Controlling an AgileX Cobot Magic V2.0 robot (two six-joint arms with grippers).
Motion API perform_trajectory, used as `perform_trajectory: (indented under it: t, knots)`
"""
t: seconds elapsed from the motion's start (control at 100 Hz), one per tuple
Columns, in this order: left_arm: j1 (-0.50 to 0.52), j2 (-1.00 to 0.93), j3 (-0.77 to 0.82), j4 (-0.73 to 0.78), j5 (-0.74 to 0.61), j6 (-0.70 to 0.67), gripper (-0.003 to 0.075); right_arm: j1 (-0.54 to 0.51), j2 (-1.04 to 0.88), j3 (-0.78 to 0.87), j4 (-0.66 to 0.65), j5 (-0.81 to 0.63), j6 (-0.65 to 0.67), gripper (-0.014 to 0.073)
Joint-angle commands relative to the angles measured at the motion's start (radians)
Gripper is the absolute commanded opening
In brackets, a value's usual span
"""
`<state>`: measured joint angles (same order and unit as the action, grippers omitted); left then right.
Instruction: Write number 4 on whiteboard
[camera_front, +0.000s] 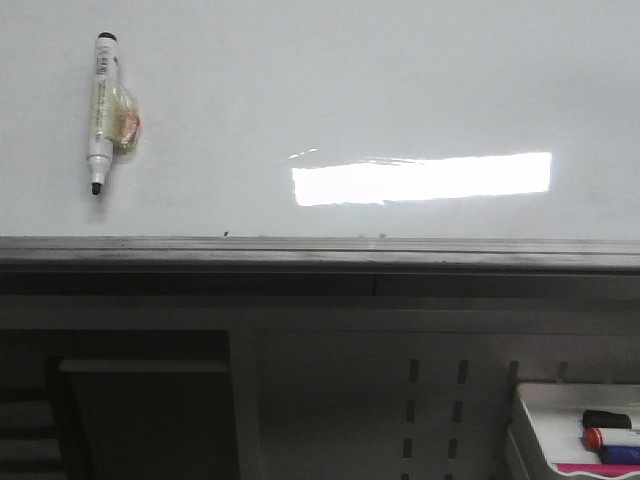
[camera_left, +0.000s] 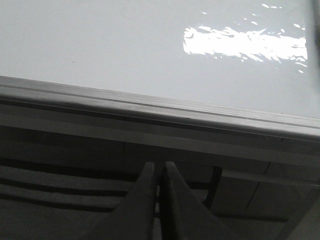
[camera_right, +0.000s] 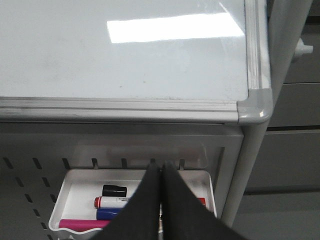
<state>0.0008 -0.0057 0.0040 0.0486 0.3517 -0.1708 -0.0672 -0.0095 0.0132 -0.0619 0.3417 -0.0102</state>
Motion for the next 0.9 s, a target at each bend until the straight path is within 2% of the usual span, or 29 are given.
perform_trajectory:
  t: [0.0,0.89]
  knots:
    - [0.002,-0.025,0.033,-0.002,-0.038,0.001,-0.002,0.002,-0.014,0.022,-0.002,-0.018,0.0,-0.0064]
    - [0.002,-0.025,0.033,0.008,-0.11,0.001,-0.002,0.002,-0.014,0.022,-0.002,-0.021,0.0,-0.0064]
